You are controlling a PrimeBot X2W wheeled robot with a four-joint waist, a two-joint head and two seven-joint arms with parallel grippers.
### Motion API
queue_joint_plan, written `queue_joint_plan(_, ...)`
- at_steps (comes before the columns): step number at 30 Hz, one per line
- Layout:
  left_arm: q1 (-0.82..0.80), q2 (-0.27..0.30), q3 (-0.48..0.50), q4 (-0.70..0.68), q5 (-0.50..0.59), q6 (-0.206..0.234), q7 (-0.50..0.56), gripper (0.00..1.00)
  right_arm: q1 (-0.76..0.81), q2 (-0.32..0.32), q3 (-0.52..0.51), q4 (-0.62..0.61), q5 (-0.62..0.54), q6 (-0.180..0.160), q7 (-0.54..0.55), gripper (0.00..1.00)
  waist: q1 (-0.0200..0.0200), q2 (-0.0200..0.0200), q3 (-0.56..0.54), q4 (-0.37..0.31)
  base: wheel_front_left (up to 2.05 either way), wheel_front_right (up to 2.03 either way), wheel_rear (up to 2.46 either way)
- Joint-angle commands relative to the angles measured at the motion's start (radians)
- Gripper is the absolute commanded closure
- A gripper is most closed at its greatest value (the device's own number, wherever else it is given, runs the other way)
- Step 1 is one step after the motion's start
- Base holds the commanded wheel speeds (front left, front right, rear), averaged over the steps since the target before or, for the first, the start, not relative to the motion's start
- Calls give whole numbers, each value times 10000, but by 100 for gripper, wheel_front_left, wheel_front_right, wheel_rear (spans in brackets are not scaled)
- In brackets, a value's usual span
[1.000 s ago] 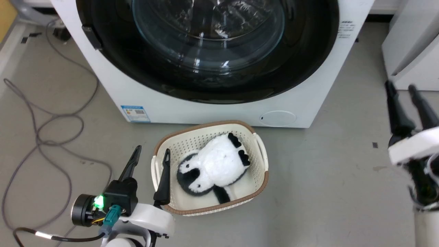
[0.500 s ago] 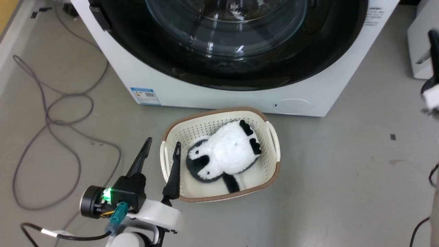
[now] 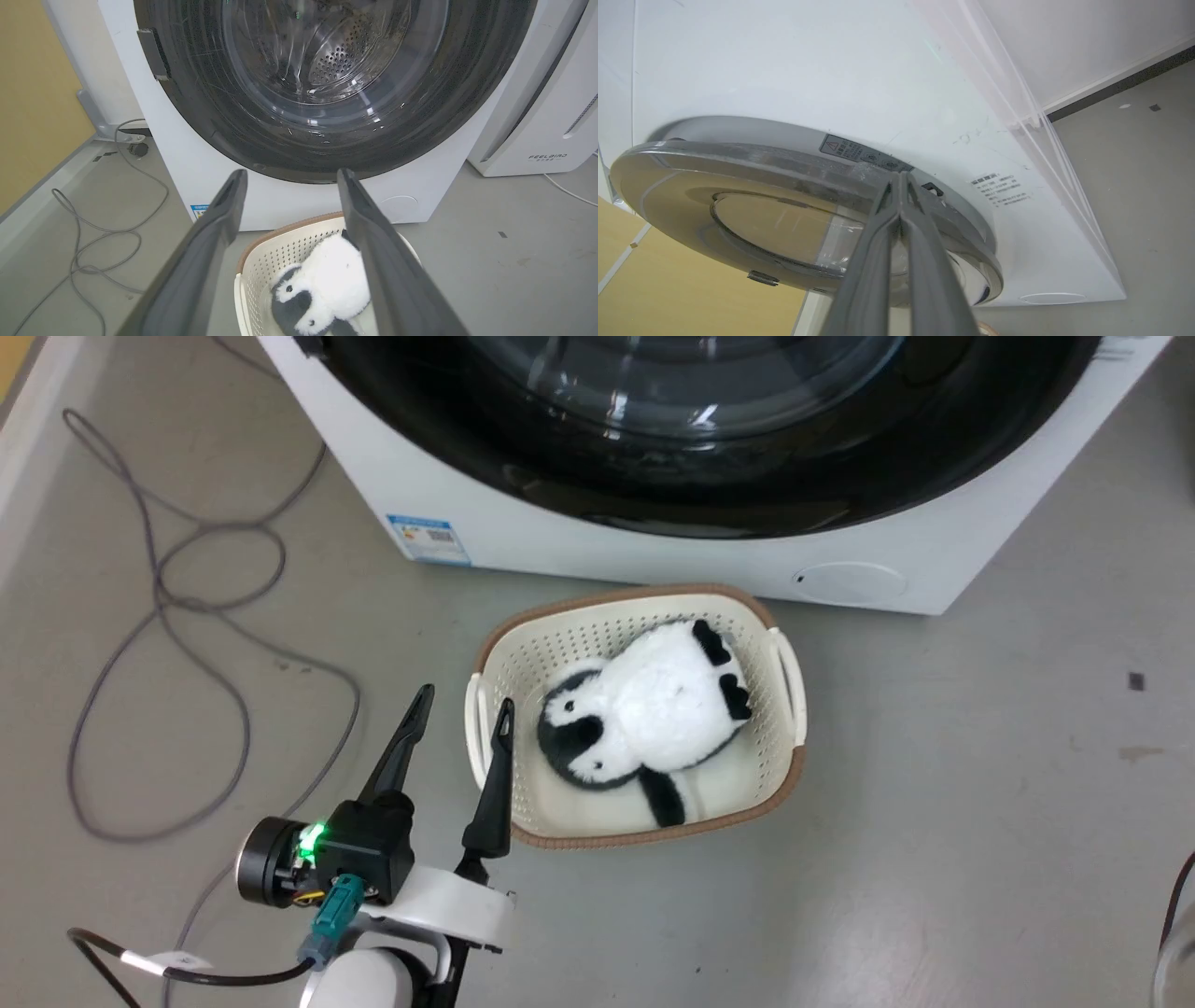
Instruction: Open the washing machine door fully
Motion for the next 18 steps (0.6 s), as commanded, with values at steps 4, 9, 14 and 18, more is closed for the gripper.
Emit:
queue_joint_plan(4, -307, 11, -205, -11, -185, 55, -176, 0, -1049, -147, -381, 700, 231, -2, 624, 100, -1, 0, 335, 224, 0, 0, 0)
queue_joint_plan(9, -435, 12, -347, 37, -314, 103, -280, 0, -2013, -288, -878, 1551, 289, -3, 1383, 100, -1, 0, 634, 397, 0, 0, 0)
queue_joint_plan(14, -549, 12, -481, 48, -381, 139, -385, 0, -2790, -407, -1281, 2314, 246, -4, 2288, 100, -1, 0, 896, 526, 0, 0, 0)
queue_joint_plan(18, -648, 13, -587, 62, -422, 160, -469, 0, -3322, -392, -1665, 2674, 401, -4, 2925, 100, -1, 0, 1060, 615, 0, 0, 0)
